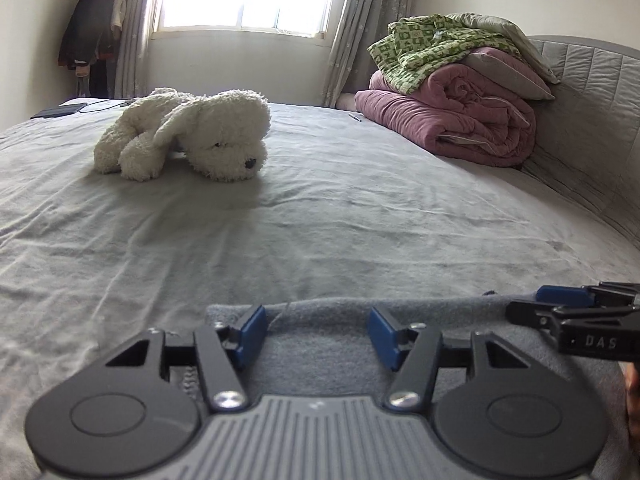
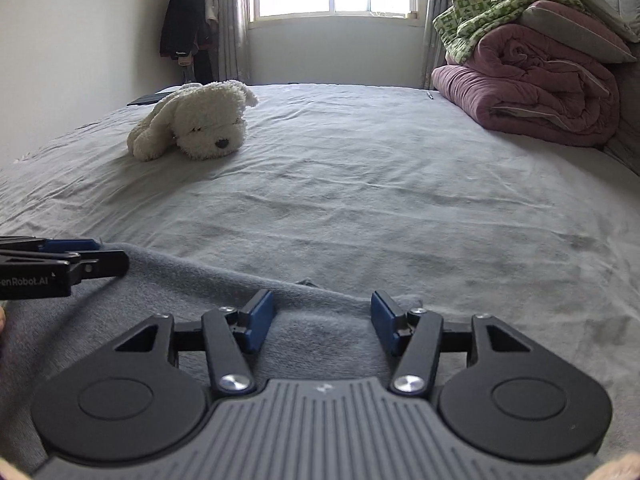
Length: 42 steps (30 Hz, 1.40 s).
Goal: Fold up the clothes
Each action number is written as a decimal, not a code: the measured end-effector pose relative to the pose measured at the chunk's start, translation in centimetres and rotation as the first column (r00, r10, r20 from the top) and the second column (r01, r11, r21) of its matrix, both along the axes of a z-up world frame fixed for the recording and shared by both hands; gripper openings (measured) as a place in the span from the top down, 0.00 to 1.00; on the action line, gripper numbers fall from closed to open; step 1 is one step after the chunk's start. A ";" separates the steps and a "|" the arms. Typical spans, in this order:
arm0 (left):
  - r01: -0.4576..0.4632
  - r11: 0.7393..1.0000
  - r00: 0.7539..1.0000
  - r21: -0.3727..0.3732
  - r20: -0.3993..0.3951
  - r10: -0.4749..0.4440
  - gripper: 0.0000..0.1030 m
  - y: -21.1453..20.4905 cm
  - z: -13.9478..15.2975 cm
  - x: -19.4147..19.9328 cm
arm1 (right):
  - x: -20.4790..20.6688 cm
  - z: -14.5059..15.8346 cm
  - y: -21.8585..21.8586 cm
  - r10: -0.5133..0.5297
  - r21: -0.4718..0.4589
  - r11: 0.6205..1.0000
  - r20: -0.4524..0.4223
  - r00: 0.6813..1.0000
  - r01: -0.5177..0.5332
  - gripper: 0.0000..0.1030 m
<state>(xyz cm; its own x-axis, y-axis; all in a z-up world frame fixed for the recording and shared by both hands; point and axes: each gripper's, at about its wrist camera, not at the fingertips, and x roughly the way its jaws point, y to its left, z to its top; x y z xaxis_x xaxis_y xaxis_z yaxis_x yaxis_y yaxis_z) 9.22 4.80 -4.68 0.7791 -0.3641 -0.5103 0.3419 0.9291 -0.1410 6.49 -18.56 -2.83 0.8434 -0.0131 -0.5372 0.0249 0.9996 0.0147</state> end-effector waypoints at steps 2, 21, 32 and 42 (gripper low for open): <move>-0.022 1.000 1.000 0.007 0.006 0.022 0.43 0.7 0.3 -0.2 | -0.5 0.2 -0.7 -0.021 -0.003 1.000 0.003 1.000 0.021 0.44; 0.119 0.991 0.993 0.054 -0.013 -0.118 0.41 0.1 1.1 -9.9 | -9.0 2.0 4.1 0.082 -0.017 0.996 0.006 0.997 -0.082 0.42; 0.057 0.997 0.997 0.055 -0.061 -0.053 0.40 5.6 0.4 -12.5 | -13.1 0.9 -0.3 -0.024 -0.004 1.000 -0.042 0.999 0.024 0.42; -0.072 0.997 0.988 -0.042 -0.136 0.066 0.40 8.0 2.8 -11.9 | -13.8 2.8 0.2 -0.020 -0.050 0.999 -0.014 1.000 0.019 0.41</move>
